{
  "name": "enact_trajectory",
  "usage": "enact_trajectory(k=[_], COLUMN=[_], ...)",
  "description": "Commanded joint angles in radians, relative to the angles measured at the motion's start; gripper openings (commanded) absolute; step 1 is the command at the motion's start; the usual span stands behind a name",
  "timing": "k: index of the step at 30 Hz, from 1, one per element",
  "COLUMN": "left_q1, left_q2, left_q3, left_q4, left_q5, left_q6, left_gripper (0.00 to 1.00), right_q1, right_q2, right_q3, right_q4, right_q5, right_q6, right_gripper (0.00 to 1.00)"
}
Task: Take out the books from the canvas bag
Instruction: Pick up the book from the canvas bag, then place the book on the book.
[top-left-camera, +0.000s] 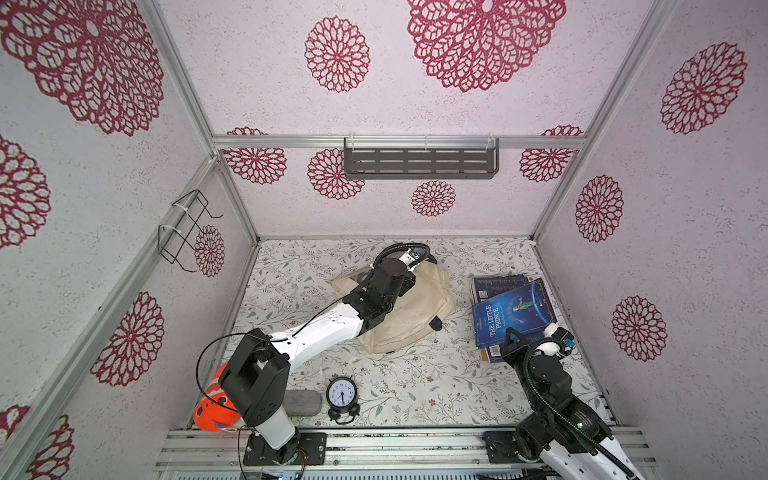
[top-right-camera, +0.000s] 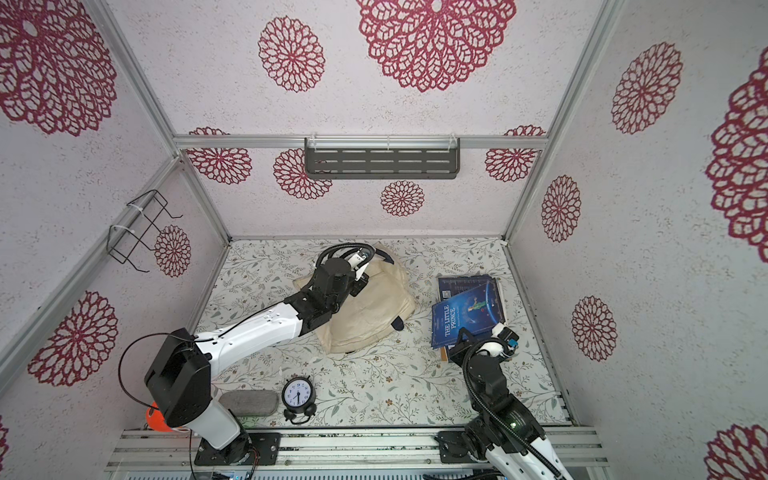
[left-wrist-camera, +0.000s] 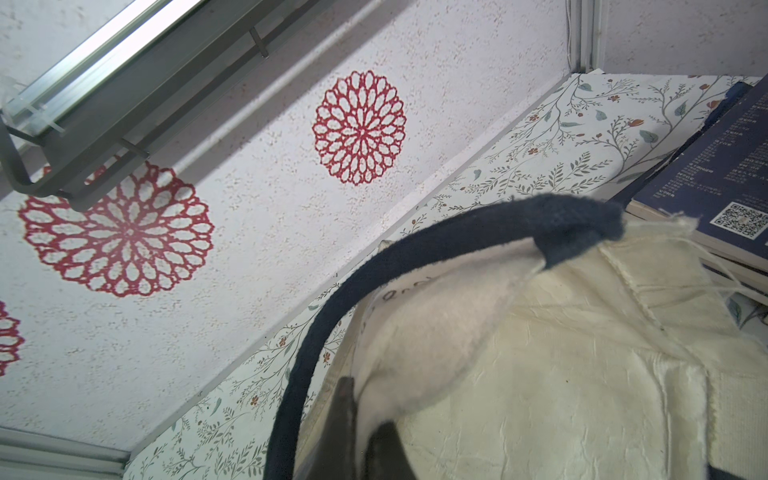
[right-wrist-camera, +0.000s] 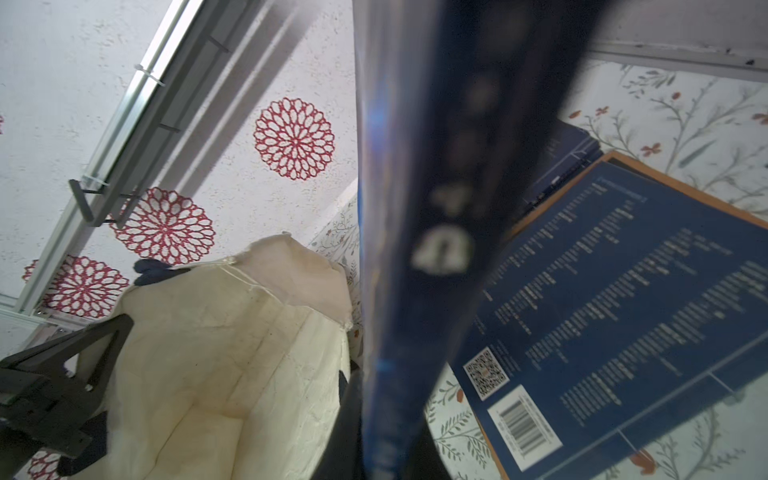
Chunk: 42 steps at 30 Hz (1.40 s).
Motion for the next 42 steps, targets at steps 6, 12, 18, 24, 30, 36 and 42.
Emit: enact_trajectory(k=[6,12,18,24,30,36,42], left_q1=[0.008,0.005,0.004,0.007,0.007,0.007,0.007], left_q2=[-0.002,-0.003,-0.003,-0.002,0.002,0.004,0.003], left_q3=[0.016,0.015,0.015,0.014,0.014,0.013,0.013], left_q4=[-0.012,-0.013,-0.013,-0.010,-0.010,-0.010,-0.011], left_q5=[-0.008,-0.005,-0.007,-0.007,-0.009,-0.009,-0.006], left_q6=[0.003,0.003,0.007,0.010,0.013,0.013,0.014], left_gripper=[0.00,0.00,0.00,0.00,0.00,0.00,0.00], right_q1=[-0.049,-0.143,-0.280,-0.481,-0.615,-0.642,-0.682], right_q2=[-0.031,-0.012,0.022,0.048,0.101,0.161,0.215], right_q3=[-0.016,-0.041,-0.084,-0.132,-0.167,-0.182,-0.171], right_q4=[-0.018,0.005,0.042,0.083,0.114,0.175,0.178], right_q5=[0.005,-0.104,-0.272,-0.499,-0.636,-0.652,-0.661], right_q6=[0.120,0.132,0.154,0.173,0.176,0.182,0.175], right_gripper=[0.00,0.00,0.00,0.00,0.00,0.00,0.00])
